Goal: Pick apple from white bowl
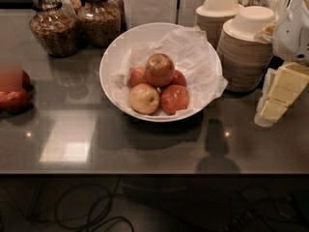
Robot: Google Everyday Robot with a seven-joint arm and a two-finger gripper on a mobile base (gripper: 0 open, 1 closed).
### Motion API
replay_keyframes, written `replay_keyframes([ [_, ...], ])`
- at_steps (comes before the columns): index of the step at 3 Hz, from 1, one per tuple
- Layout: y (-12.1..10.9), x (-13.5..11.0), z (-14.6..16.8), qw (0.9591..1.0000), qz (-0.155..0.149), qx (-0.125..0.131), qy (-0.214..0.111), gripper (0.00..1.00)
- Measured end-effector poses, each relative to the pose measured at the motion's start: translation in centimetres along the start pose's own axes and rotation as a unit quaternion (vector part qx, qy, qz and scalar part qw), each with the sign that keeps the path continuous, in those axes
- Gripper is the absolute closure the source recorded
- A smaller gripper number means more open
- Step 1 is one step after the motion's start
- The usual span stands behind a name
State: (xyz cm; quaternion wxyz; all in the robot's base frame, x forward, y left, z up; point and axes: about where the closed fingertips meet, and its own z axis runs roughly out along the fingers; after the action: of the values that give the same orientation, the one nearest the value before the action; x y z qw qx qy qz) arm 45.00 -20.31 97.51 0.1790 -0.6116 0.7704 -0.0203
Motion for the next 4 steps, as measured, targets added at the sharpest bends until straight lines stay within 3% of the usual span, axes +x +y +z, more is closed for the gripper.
replay_keyframes([
  [1,-1.3,-3.8,1.4,0.9985,-0.024,-0.001,-0.049,0.00],
  [2,-1.3,-3.8,1.4,0.9985,-0.024,-0.001,-0.049,0.00],
  [3,-2.0,-4.6,2.2,0.9968,-0.001,0.012,-0.080,0.00],
  [4,-3.4,-6.8,4.0,0.9910,0.020,0.021,-0.131,0.00],
])
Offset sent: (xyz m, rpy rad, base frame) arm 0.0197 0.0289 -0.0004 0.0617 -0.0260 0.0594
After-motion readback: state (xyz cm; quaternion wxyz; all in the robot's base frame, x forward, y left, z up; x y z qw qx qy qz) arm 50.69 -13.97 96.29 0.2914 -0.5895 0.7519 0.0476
